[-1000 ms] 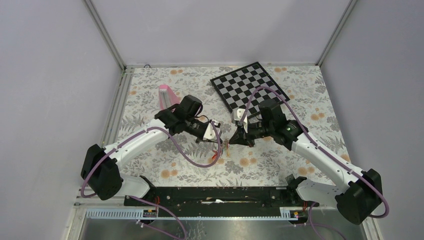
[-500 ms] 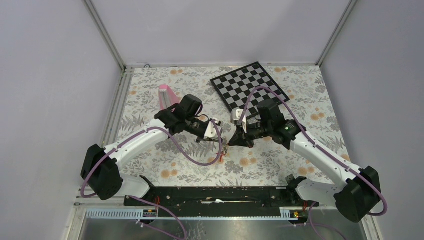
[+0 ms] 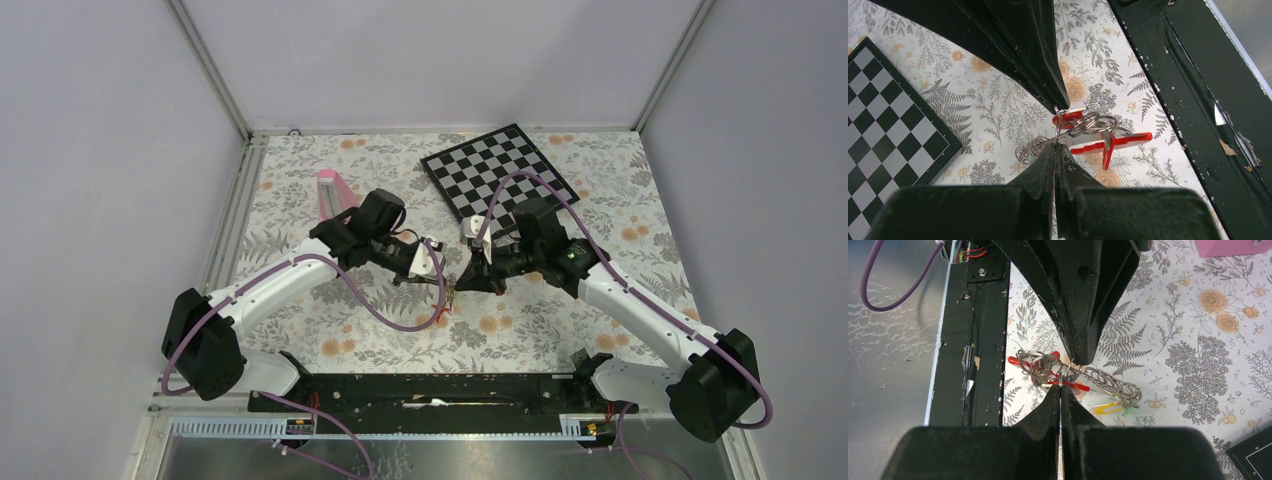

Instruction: Put the keys on the keyring

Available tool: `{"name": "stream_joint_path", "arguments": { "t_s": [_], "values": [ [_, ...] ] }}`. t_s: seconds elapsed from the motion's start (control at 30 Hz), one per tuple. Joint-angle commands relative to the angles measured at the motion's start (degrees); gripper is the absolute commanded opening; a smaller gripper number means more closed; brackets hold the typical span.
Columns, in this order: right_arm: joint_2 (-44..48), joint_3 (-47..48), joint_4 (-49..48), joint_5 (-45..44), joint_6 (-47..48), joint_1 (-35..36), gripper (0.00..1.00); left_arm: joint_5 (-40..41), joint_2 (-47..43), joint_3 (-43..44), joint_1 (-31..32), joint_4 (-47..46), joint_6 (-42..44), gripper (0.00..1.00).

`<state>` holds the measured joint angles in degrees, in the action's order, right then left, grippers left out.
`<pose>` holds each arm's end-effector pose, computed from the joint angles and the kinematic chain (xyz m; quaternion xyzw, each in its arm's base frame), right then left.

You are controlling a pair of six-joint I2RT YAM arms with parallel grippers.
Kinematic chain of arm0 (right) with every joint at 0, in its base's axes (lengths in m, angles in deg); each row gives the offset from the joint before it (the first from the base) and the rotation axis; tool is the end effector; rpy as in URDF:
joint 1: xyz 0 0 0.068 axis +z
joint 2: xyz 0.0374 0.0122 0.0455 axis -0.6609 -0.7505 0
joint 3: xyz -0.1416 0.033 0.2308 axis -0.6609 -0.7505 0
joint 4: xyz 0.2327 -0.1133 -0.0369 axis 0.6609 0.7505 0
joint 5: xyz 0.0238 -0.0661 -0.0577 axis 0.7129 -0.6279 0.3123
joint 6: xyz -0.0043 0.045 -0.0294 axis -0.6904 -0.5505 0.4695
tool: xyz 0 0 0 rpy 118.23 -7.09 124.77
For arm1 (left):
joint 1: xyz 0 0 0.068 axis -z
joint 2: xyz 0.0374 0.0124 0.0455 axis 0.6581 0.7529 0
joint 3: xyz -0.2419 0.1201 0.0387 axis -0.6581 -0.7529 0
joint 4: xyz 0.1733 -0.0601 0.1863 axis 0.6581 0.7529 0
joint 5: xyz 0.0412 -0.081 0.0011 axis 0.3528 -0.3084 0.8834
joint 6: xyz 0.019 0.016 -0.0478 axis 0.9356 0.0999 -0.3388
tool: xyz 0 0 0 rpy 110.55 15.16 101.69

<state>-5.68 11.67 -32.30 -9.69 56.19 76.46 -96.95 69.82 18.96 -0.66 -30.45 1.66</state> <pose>0.1871 0.1650 0.2918 -0.5864 0.5753 0.4049 0.4015 0.1955 -0.2043 0.2866 0.7271 0.4414 -0.3742 0.3694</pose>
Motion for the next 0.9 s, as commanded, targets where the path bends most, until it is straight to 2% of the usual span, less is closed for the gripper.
{"name": "stream_joint_path", "arguments": {
  "t_s": [0.0, 0.87],
  "values": [
    [-0.47, 0.28, -2.14, 1.71, -1.43, -0.01, 0.00, -0.96, -0.39, -0.10, 0.38, -3.81, -0.90, 0.00],
    [-1.50, -0.77, -4.35, -4.50, -4.08, 0.07, 0.00, -0.62, -1.35, -0.42, 0.40, -3.82, -1.41, 0.00]
  ]
}}
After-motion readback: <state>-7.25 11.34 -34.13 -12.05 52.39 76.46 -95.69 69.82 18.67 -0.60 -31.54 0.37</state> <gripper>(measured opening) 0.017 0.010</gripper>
